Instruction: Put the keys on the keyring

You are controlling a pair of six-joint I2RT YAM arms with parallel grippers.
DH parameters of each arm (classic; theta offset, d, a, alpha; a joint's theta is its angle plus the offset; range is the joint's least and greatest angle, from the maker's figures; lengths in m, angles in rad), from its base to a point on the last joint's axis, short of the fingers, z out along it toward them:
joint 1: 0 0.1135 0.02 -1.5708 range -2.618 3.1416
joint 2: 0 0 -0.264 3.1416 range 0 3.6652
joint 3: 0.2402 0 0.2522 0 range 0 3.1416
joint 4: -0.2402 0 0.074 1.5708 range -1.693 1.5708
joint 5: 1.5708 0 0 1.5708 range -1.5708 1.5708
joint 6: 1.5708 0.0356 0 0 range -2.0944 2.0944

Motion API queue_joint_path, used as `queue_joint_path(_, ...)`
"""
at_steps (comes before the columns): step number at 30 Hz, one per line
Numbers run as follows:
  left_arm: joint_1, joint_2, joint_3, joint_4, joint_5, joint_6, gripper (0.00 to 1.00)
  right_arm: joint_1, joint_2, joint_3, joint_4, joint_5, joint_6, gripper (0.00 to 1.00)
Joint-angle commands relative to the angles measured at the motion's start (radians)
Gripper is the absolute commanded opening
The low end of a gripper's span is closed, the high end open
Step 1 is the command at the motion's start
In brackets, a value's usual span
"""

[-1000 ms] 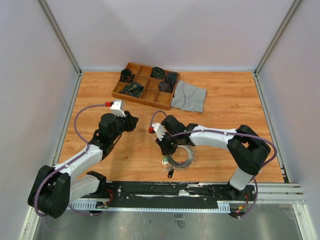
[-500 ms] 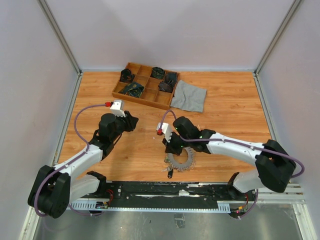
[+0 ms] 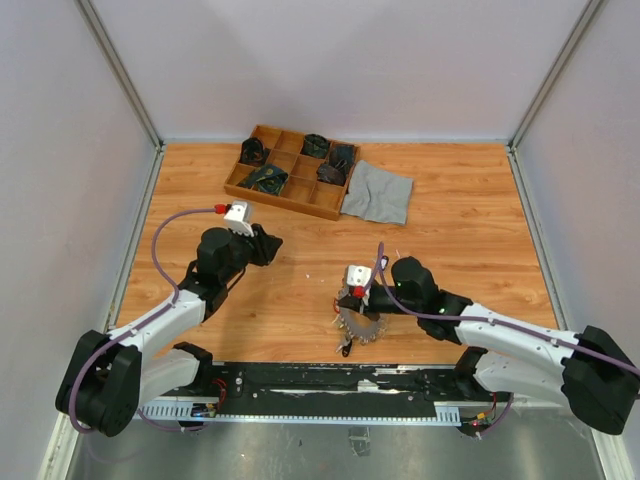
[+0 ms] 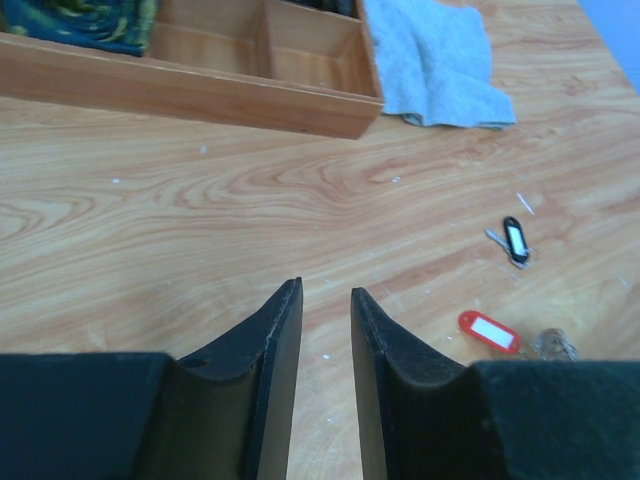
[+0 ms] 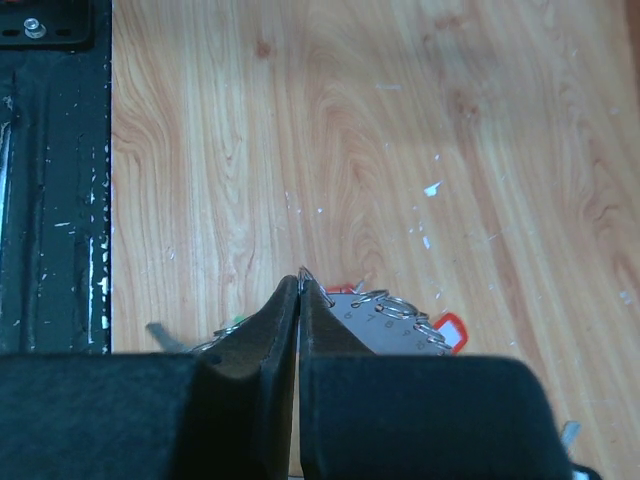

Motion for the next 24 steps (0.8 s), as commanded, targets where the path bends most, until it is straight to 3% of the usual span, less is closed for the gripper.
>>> queue_joint_path(1, 0.007, -0.011, -0.020, 0.096, 0.152, 0.023, 0.31, -0.004, -0.080, -0.045, 0.198, -0.042, -0.109, 0.02)
queue_joint_path(6, 0.008, -0.020, -0.037, 0.164, 0.289, 0.028, 0.29, -0.005, -0.161, -0.115, 0.303, -0.102, -0.205, 0.01)
queue_joint_path(12, 0.004, -0.028, -0.062, 0.262, 0.440, 0.020, 0.27, -0.005, -0.196, -0.118, 0.266, -0.187, -0.307, 0.00)
queue_joint_path(18, -0.061, -0.042, -0.062, 0.263, 0.435, 0.054, 0.26, -0.005, -0.250, -0.086, 0.112, -0.237, -0.466, 0.00)
queue_joint_path(24, -0.067, -0.046, -0.065, 0.258, 0.424, 0.055, 0.26, -0.006, -0.299, 0.002, -0.197, -0.305, -0.663, 0.00)
